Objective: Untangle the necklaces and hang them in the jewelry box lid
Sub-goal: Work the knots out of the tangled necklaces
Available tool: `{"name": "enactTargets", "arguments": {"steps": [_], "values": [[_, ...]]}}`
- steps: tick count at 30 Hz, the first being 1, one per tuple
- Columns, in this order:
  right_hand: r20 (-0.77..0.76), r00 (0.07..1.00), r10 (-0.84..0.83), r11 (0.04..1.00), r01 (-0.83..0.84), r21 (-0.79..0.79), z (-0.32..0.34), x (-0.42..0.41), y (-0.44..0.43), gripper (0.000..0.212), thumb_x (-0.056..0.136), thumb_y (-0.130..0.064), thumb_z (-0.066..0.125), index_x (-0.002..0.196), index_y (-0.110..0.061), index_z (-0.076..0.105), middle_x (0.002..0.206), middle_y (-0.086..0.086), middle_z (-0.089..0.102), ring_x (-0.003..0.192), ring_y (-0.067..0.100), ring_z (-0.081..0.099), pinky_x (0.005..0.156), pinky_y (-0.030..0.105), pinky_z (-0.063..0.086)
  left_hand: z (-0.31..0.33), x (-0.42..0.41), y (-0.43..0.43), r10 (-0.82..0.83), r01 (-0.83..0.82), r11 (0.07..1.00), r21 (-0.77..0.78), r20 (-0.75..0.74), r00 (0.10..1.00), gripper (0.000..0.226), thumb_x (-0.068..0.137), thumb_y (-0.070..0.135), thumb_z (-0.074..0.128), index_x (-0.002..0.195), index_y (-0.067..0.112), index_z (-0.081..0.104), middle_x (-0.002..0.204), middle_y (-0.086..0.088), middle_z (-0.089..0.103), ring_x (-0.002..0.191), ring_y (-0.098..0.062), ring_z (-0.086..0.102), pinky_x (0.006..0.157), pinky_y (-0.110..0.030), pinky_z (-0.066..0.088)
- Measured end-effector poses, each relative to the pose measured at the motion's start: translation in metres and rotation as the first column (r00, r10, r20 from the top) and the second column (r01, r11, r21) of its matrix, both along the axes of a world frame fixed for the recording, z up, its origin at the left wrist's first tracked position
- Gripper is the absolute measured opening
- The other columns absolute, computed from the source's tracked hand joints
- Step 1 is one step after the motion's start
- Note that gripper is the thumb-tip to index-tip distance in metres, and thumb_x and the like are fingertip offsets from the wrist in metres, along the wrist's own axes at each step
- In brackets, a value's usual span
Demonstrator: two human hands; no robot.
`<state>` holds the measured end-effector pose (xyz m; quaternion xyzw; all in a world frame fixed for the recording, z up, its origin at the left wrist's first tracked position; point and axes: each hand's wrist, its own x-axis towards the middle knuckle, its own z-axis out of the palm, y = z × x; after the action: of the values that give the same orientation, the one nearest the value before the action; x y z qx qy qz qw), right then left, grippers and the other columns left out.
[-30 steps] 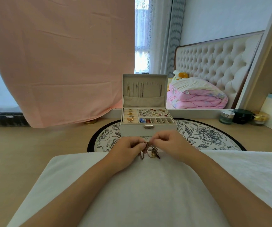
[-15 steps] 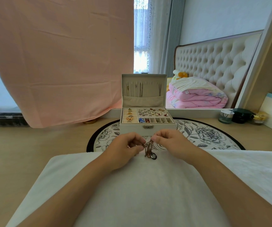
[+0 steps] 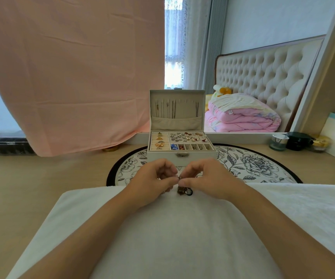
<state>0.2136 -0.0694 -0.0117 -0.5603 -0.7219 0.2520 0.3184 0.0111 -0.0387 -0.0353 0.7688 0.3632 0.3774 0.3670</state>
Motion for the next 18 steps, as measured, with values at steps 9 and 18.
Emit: {"name": "enactTargets", "arguments": {"steps": [9, 18], "values": [[-0.080, 0.996, 0.034, 0.997, -0.039, -0.060, -0.0028, 0.0011, 0.0011, 0.006, 0.088, -0.024, 0.075, 0.084, -0.021, 0.078, 0.077, -0.003, 0.073, 0.074, 0.009, 0.066, 0.079, 0.030, 0.054, -0.0012, 0.0006, -0.0011, -0.026, 0.033, 0.993, -0.116, 0.058, 0.998, 0.011, 0.100, 0.007, 0.057, 0.104, 0.014, 0.064, 0.081, -0.001, 0.072, 0.071, -0.020, 0.066, 0.071, -0.039, 0.057], [-0.267, 0.963, 0.045, 0.997, -0.059, -0.042, -0.0036, -0.0053, -0.0019, 0.016, 0.094, -0.022, 0.068, 0.080, -0.017, 0.073, 0.061, -0.010, 0.066, 0.061, 0.005, 0.058, 0.064, 0.014, 0.047, 0.0025, 0.0031, -0.0076, -0.014, 0.025, 0.990, -0.137, 0.081, 0.997, 0.014, 0.104, 0.018, 0.052, 0.101, 0.012, 0.064, 0.078, 0.000, 0.068, 0.062, -0.021, 0.061, 0.063, -0.035, 0.053]]}}
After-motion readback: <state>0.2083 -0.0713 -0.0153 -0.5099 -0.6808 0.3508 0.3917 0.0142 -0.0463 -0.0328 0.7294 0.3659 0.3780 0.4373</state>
